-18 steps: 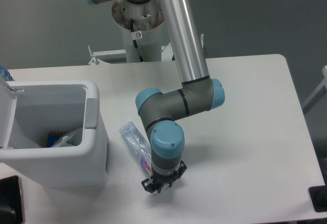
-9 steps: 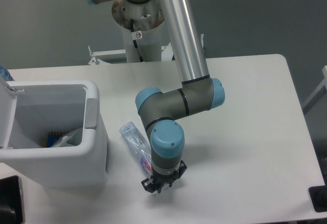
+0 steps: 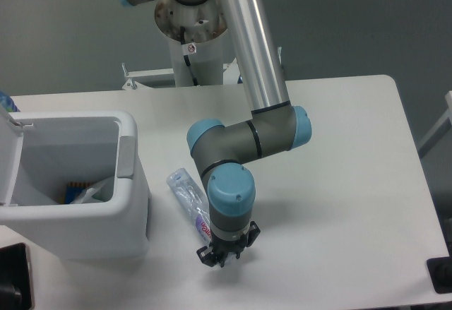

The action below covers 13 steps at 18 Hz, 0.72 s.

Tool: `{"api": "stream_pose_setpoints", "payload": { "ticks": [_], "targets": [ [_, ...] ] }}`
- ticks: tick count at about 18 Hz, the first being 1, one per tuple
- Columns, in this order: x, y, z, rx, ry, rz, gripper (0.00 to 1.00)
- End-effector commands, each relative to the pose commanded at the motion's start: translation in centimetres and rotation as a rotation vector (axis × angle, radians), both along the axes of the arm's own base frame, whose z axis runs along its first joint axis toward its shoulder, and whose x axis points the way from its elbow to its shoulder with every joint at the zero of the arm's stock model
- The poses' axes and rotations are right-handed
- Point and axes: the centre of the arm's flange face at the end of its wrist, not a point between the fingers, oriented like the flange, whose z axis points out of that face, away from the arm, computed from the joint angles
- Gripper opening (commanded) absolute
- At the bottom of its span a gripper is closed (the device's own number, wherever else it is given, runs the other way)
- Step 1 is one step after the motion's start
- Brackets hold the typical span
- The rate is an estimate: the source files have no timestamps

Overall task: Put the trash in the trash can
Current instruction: 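Close the gripper around the bottle's cap end, then lift the bottle and carry it over the trash bin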

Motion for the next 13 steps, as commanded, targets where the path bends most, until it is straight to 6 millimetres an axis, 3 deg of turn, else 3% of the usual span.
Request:
{"api": "stream_pose_setpoints", "payload": {
  "ticks": [5,8,10,13],
  "targets": [
    [-3.4,-0.2,7.2,0.098,0.086,0.037,0.25],
    [-6.0,-0.5,12.9,0.185,0.165,0.055,0.25],
    [-6.6,0.0,17.1,0.259,0.237,0.051,0.25],
    [-6.4,-0.1,21.7,0.337,0.316,0.047,0.26]
  ]
}}
